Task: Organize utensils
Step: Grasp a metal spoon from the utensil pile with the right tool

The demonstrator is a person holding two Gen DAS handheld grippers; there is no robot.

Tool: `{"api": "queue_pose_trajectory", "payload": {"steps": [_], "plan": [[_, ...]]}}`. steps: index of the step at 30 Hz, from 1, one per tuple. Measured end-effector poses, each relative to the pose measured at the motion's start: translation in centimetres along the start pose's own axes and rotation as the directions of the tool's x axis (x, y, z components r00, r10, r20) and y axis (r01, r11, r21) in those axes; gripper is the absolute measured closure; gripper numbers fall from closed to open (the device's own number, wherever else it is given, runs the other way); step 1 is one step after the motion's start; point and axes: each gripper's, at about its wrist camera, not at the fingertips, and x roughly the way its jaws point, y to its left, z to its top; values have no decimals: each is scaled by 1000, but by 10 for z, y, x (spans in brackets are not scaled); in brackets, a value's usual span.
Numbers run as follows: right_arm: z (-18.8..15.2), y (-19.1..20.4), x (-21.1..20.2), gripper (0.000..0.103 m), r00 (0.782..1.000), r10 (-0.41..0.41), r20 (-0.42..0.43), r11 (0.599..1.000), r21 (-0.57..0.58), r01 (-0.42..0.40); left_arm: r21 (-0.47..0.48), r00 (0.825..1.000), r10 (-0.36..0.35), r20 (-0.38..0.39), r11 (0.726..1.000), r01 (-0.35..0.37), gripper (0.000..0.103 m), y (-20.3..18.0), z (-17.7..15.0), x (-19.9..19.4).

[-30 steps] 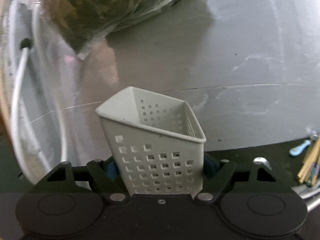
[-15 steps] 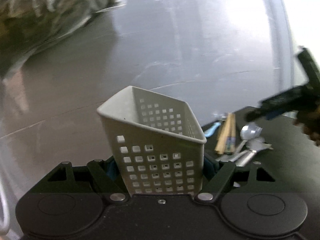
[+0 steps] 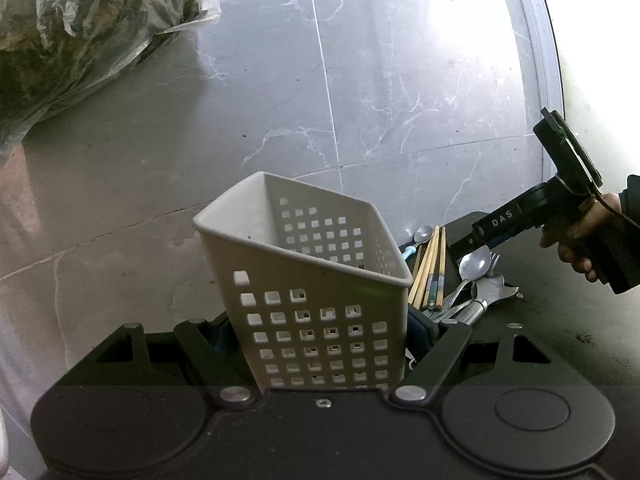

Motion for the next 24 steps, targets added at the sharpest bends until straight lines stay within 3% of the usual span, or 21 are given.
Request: {"api": "queue_pose_trajectory", "payload": {"steps": [3,7,11,15,17,18,20,24], "plan": [[0,3,0,40,1000,10,-10,1000,-22,-10,-1,1000,0,0,1000,0,23,-1,0,1],[1,5,0,65,999,32,-20,999,-28,-32,-1,1000,-2,1,1000,2,23,0,0,2],[0,-1,0,67,995,94,-44,995,41,-92,-3,1000,-1,0,1000,1,23,0,0,2],[-9,-8,1,58,985,165,-46,980,120,-159,-5,1000,2,1,1000,-2,23,-1,0,3],[-15,-7,1,59,984,176,-36,976,134,-169,-4,1000,2,2,1000,-2,23,-1,0,3],[-19,-6,0,64,984,175,-35,976,136,-168,-4,1000,1,2,1000,-1,23,-1,0,3],[-25,-5,3,90,987,155,-32,978,144,-148,-2,1000,-1,3,1000,1,23,0,-1,4],[-29,-2,-4,95,987,159,10,974,161,-159,-1,1000,-7,8,1000,7,23,1,-1,5]]}}
